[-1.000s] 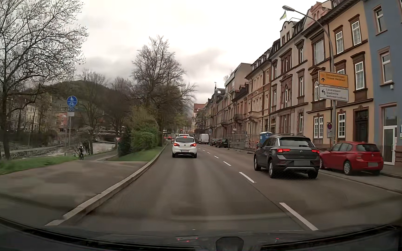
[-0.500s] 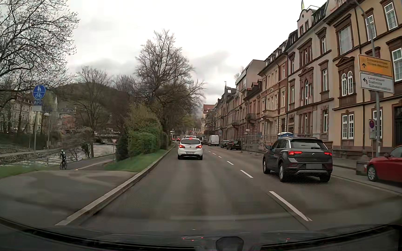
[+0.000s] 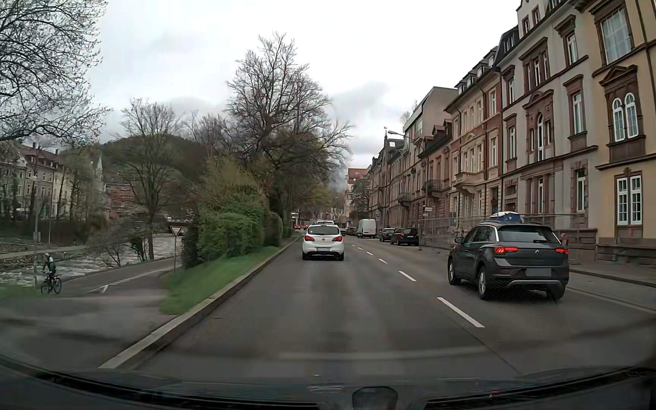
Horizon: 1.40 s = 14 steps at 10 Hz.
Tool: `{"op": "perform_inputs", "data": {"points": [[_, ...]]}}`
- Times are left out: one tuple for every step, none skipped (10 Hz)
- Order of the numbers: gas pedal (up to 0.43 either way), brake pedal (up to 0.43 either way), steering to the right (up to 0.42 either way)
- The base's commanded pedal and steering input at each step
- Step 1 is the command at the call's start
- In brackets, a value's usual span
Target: Follow the waypoints while adhering to traffic rules and regulations
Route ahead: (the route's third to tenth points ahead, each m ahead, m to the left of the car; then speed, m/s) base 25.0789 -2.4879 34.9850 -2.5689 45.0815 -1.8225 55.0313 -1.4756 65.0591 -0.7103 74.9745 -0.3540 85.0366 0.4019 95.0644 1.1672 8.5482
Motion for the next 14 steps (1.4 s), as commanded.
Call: {"op": "perform_inputs", "data": {"points": [[0.028,0.0,-0.032],[0.028,0.0,-0.03],[0.028,0.0,-0.025],[0.028,0.0,-0.021],[0.028,0.0,-0.021],[0.028,0.0,-0.02],[0.039,0.0,-0.02],[0.047,0.0,-0.019],[0.059,0.0,-0.017],[0.067,0.0,-0.012],[0.067,0.0,-0.005],[0.087,0.0,0.0],[0.087,0.0,0.005],[0.087,0.0,0.008]]}}
